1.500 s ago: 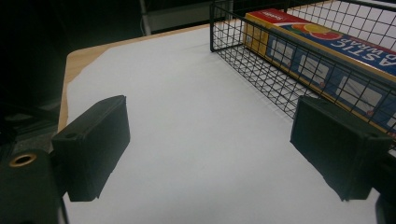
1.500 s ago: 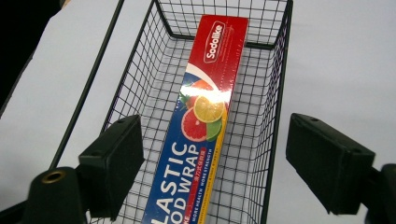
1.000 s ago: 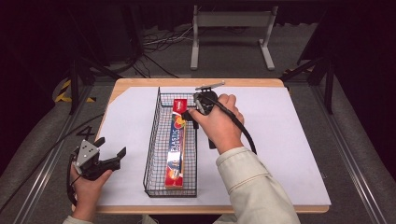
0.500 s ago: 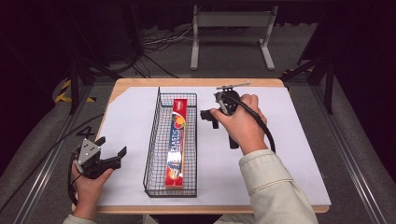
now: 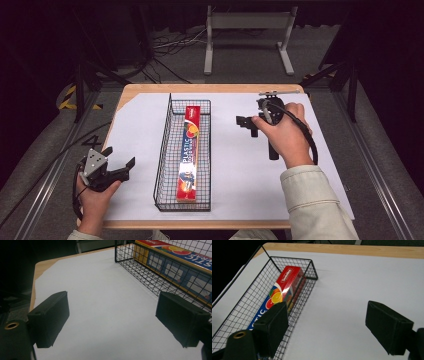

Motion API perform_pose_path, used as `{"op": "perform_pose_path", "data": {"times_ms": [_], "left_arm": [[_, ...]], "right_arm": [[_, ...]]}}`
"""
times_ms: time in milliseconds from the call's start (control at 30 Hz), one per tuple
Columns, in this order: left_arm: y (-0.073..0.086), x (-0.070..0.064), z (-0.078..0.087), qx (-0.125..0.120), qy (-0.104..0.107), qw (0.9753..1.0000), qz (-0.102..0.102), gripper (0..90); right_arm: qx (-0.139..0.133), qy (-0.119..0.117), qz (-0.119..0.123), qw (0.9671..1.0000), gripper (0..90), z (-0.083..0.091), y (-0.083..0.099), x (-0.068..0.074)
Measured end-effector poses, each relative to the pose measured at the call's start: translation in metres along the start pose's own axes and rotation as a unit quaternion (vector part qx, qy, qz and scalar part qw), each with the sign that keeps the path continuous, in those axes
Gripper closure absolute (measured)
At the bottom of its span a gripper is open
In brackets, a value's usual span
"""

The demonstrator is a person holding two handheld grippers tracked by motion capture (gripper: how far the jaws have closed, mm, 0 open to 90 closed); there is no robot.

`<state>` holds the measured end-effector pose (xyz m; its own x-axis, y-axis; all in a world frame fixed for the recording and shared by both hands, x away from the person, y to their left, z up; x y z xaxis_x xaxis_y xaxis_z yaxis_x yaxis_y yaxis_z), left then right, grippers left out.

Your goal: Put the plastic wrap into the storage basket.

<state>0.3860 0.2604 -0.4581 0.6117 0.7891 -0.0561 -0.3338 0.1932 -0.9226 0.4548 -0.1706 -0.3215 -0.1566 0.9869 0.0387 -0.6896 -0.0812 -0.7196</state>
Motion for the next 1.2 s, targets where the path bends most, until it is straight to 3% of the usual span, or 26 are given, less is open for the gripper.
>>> {"op": "perform_pose_path", "data": {"times_ms": [200, 367, 633, 667, 900, 1200], "left_arm": [[0.000, 0.000, 0.002, -0.003, -0.001, 1.0000, 0.002, 12.3], [0.000, 0.001, 0.002, -0.003, -0.001, 1.0000, 0.003, 12.3], [0.001, 0.001, 0.003, -0.004, -0.002, 1.0000, 0.003, 12.4], [0.001, 0.001, 0.003, -0.004, -0.002, 1.0000, 0.004, 12.4], [0.002, -0.001, 0.003, -0.003, 0.001, 1.0000, 0.000, 12.4], [0.002, -0.001, 0.003, -0.001, 0.001, 1.0000, 0.000, 12.3]], "right_arm": [[0.001, 0.016, -0.006, 0.9998, 19.0, 0.002, 0.003, -0.019], [-0.004, 0.034, 0.014, 0.9993, 19.0, 0.000, 0.005, -0.034], [-0.013, 0.029, 0.028, 0.9991, 19.0, -0.001, 0.011, -0.053], [-0.032, 0.018, 0.047, 0.9983, 18.9, 0.000, 0.012, -0.056], [-0.036, 0.000, 0.057, 0.9977, 19.0, -0.003, 0.027, -0.072], [-0.046, 0.003, 0.084, 0.9954, 19.0, -0.010, 0.044, -0.089]]}}
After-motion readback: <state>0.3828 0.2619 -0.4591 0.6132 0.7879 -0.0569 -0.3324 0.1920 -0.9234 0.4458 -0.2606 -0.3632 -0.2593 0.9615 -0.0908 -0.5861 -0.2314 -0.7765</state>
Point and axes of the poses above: each handheld gripper's, and its own axes: z roughly backward along the jaws, y roughly out of its underside, x roughly to its left, the point moved 5 cm from there along -z, roughly forward along the jaws, and after that the axes turned 13 degrees about y, right-handed, at the moved point
